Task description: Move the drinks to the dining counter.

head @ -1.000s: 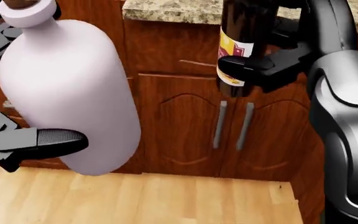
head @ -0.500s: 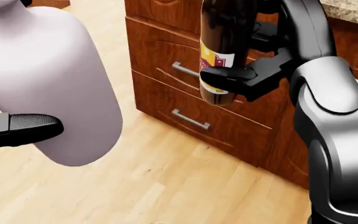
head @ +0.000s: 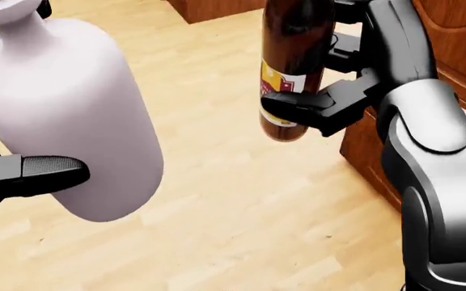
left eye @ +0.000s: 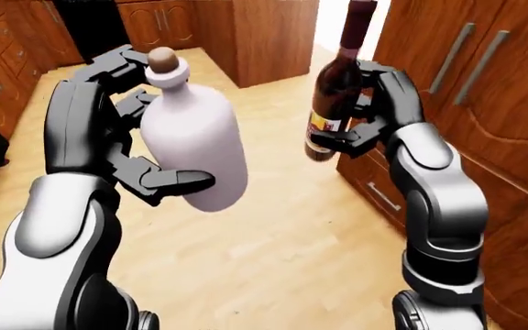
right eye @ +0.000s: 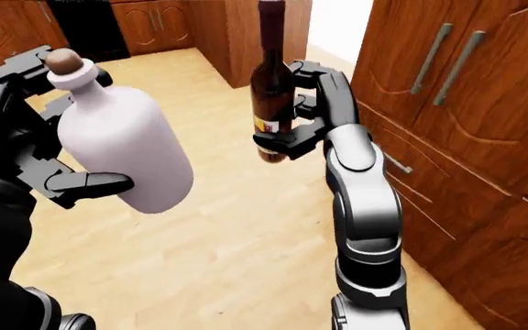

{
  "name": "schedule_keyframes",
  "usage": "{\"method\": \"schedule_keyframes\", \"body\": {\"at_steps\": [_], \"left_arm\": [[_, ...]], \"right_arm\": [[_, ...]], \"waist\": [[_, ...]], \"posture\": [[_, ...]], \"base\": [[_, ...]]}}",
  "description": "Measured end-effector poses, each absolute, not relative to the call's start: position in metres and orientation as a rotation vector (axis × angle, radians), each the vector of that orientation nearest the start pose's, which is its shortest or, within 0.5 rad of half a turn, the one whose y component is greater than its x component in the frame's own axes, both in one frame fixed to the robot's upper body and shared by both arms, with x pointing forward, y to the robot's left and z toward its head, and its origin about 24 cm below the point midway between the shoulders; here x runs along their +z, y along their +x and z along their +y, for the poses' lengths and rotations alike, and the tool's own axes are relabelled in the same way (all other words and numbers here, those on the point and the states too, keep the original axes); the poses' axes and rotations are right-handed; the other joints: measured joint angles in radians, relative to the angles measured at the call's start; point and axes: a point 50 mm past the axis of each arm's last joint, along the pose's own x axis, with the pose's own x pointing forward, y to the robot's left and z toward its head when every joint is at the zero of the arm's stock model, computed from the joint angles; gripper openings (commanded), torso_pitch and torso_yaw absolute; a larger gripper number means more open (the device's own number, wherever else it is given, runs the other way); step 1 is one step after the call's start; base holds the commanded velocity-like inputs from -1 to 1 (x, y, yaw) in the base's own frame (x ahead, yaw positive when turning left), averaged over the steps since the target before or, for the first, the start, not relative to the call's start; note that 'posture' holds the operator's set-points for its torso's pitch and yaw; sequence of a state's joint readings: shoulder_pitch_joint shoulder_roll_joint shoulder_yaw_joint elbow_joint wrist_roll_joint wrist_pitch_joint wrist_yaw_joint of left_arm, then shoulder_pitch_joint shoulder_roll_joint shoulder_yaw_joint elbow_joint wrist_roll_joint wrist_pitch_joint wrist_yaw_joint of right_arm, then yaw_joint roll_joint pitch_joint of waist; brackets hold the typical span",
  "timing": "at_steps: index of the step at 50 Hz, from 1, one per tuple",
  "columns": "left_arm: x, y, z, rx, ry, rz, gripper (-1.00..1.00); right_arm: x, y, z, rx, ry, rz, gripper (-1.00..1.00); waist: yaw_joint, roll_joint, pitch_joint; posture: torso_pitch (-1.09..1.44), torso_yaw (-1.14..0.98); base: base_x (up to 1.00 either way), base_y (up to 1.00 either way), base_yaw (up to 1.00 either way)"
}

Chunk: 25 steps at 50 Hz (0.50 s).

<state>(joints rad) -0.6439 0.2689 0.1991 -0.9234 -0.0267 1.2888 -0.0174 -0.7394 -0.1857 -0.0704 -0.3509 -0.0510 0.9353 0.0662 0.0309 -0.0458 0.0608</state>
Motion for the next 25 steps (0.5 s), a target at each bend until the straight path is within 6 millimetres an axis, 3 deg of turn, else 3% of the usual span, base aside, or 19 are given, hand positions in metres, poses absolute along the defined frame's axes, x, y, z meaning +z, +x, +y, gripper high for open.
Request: {"method": "schedule_keyframes", "body": {"at_steps": [2,3,6,11,15,17,19,21,25], "left_arm": [[0.274,0.235,0.173,0.082,0.168,-0.303,-1.00],[0.273,0.235,0.171,0.070,0.166,-0.298,-1.00],[0.269,0.235,0.168,0.040,0.174,-0.278,-1.00],[0.271,0.235,0.169,0.048,0.172,-0.292,-1.00],[0.274,0.235,0.167,0.041,0.176,-0.306,-1.00],[0.272,0.235,0.170,0.059,0.174,-0.296,-1.00],[0.268,0.237,0.175,0.087,0.169,-0.265,-1.00],[0.269,0.236,0.176,0.101,0.170,-0.262,-1.00],[0.276,0.232,0.175,0.106,0.170,-0.315,-1.00]], "right_arm": [[0.249,0.316,-0.147,0.032,-0.197,-0.165,-1.00],[0.248,0.315,-0.150,0.016,-0.197,-0.166,-1.00],[0.241,0.316,-0.157,-0.022,-0.197,-0.128,-1.00],[0.234,0.317,-0.158,-0.028,-0.206,-0.101,-1.00],[0.234,0.318,-0.160,-0.031,-0.206,-0.095,-1.00],[0.233,0.317,-0.157,-0.016,-0.203,-0.099,-1.00],[0.229,0.317,-0.151,0.023,-0.208,-0.080,-1.00],[0.228,0.318,-0.146,0.055,-0.208,-0.071,-1.00],[0.242,0.314,-0.143,0.076,-0.195,-0.131,-1.00]], "waist": [[-0.011,-0.032,-0.016],[-0.019,-0.022,-0.016],[-0.014,-0.021,-0.013],[-0.020,0.051,-0.002],[-0.021,0.127,-0.007],[-0.003,0.118,0.001],[0.017,0.111,-0.008],[0.021,0.085,-0.018],[0.010,0.035,0.024]], "posture": [[0.00,0.00],[0.00,0.00],[0.00,0.00],[0.00,0.00],[0.00,0.00],[0.00,0.00],[0.00,0.00],[0.00,0.00],[0.00,0.00]], "base": [[0.00,0.00,1.00],[0.00,0.00,1.00],[0.00,0.00,1.00],[0.00,0.00,1.00],[0.00,0.00,1.00],[0.00,0.00,1.00],[0.00,0.00,1.00],[0.00,0.00,0.36],[0.00,0.00,0.00]]}}
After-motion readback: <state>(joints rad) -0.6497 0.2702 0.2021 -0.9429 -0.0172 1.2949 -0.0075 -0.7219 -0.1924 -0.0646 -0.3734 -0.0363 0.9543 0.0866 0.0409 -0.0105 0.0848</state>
